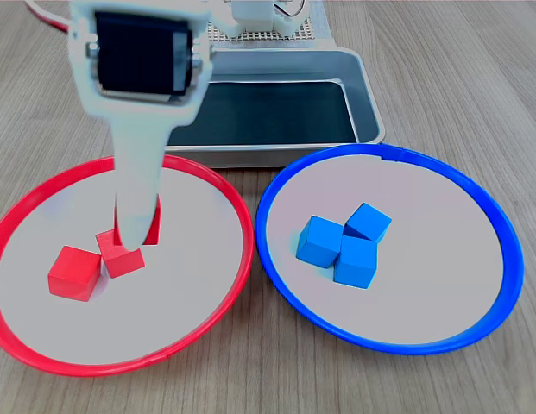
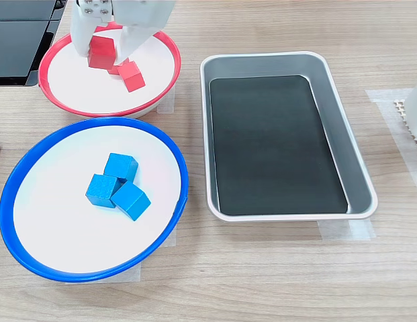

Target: Relocate any misplaced blocks to their matching dishes.

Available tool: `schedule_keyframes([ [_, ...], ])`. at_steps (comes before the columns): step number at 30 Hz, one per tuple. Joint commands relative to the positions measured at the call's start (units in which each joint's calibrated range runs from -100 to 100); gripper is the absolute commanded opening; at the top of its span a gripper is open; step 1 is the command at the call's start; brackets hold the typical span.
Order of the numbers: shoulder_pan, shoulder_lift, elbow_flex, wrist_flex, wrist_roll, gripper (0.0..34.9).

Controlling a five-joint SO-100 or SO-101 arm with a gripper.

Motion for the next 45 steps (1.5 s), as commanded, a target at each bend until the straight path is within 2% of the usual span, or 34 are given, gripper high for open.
schedule_keyframes([
  [1,1.61,-2.5,2.51,-3.12,1.56,0.4],
  [7,2.18,-1.82,5.42,-5.18,2.59,0.4],
  [13,0.48,-0.29,5.42,-6.34,2.34,0.4],
  [20,-2.15,-2.16,10.06,-4.44,3.27,0.4],
  [31,-1.4,-2.84,13.89,-4.19,6.94,0.5],
  [33,-1.4,-2.84,13.71,-4.19,7.62,1.9],
  [37,-1.31,-2.84,13.25,-3.69,8.69,6.8],
  [42,-0.65,-2.84,10.88,-1.47,9.43,14.9],
  [45,-0.08,-3.61,9.88,-1.22,10.16,16.4],
])
